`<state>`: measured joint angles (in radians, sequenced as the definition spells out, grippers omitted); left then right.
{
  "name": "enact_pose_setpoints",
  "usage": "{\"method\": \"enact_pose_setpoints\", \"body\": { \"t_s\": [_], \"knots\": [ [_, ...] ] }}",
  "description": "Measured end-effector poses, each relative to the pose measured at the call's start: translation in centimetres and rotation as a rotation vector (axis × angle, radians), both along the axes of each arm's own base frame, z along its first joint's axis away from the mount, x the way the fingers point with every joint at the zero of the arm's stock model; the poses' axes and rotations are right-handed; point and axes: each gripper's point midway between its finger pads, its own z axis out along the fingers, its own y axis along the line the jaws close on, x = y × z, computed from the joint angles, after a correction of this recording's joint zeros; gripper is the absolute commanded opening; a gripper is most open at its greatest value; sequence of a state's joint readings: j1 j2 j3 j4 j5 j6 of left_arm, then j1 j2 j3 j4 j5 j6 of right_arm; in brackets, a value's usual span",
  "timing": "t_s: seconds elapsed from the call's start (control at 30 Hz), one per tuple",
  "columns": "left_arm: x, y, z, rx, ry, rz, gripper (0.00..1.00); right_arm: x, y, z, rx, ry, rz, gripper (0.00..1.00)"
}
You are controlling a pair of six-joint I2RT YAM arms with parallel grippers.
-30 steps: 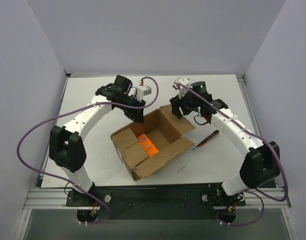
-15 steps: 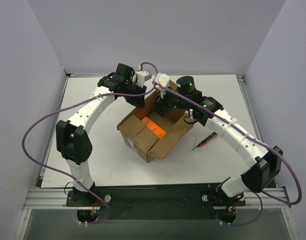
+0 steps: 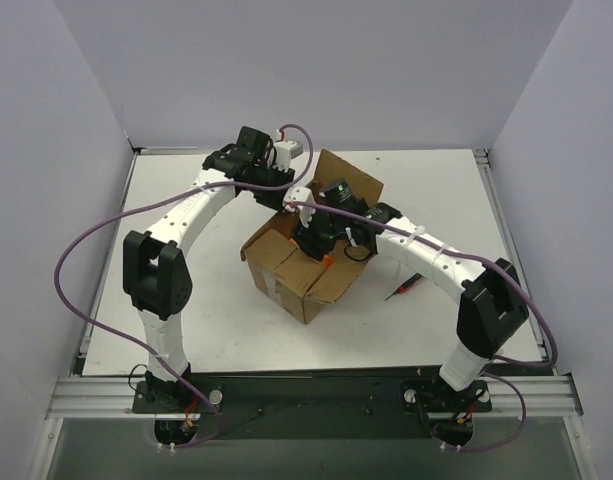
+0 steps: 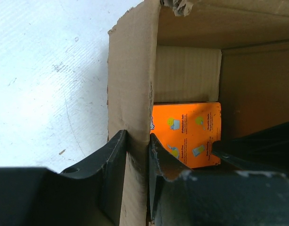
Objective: Unpack the express box
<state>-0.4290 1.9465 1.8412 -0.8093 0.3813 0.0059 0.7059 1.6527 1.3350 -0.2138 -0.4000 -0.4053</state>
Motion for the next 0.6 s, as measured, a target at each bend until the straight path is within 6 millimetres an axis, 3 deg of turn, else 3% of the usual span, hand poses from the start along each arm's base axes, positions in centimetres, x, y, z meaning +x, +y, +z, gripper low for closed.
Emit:
{"method": "enact_pose_setpoints", "body": {
  "t_s": [0.13, 0.27, 0.47, 0.6],
  "knots": [
    [0.0, 0.0, -0.1, -0.003, 0.007, 0.008, 0.0, -0.5, 0.3, -0.9, 0.006, 0.053, -0.001, 0.43],
    [0.0, -0.1, -0.2, 0.0, 0.009, 0.01, 0.0, -0.9, 1.0, 0.2, 0.056, 0.101, -0.017, 0.42],
    [-0.1, -0.1, -0.6, 0.006, 0.027, 0.017, 0.0, -2.6, 3.3, 5.5, 0.135, 0.06, 0.015, 0.42],
    [0.1, 0.0, -0.7, 0.012, 0.023, 0.03, 0.0, -6.3, 6.1, 8.7, 0.179, 0.046, 0.104, 0.54]
  ]
}}
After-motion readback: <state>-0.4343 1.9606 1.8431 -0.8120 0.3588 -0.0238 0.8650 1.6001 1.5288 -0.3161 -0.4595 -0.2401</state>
